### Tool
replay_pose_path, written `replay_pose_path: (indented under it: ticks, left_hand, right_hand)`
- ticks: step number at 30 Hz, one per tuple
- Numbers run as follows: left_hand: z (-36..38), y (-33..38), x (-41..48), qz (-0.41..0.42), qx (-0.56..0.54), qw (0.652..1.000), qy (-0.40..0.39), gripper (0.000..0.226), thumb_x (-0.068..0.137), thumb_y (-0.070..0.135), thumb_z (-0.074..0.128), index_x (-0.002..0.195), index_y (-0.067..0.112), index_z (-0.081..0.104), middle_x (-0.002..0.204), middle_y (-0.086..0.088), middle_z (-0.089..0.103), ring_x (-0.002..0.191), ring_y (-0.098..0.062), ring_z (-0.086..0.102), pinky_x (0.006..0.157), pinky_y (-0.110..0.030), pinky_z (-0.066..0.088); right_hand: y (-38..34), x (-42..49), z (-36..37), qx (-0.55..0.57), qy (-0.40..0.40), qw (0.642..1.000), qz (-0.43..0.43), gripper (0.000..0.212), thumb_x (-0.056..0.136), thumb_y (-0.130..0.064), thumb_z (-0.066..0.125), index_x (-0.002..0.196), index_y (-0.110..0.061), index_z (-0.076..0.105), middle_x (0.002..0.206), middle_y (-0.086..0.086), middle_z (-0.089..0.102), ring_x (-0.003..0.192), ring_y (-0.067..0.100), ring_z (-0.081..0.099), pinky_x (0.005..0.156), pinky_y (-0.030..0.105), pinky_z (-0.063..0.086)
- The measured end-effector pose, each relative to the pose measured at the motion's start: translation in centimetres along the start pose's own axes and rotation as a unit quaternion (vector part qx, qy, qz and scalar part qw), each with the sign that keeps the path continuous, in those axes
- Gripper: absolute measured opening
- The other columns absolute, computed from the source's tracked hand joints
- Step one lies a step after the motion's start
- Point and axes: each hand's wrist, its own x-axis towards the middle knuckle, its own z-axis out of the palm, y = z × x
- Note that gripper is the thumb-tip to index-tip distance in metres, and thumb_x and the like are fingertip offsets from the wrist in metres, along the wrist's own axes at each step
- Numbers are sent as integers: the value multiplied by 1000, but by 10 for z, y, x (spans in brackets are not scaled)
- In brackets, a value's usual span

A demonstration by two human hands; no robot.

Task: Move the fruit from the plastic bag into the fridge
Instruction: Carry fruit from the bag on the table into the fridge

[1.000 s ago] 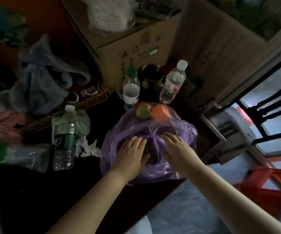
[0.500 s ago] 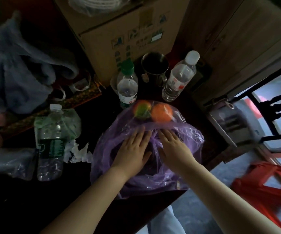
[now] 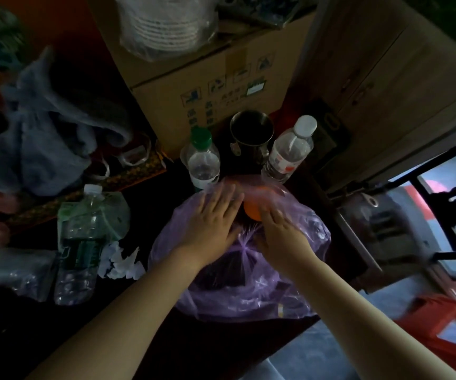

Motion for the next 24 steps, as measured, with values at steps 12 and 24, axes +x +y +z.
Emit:
replay_pose_path:
  ticks: [12, 24]
  left_hand:
    - [14, 2, 40, -41, -78, 995, -47, 73, 90, 33, 52, 149, 13, 13, 154, -11, 17, 142, -30, 16, 115, -40, 19]
    - [15, 2, 12, -8, -61, 997, -48, 86, 82, 41, 62, 150, 17, 13, 152, -5, 23, 140, -25, 22, 110, -37, 25]
  right_hand:
    - [9, 34, -11, 38, 29, 999, -16, 73, 89, -26, 60, 148, -14, 19, 153, 13, 24, 141, 29, 23, 114, 34, 19]
    - [8, 9, 3, 41, -22, 999, -11, 78, 85, -40, 63, 147, -19, 20, 150, 5, 27, 129, 31, 40, 98, 41, 41]
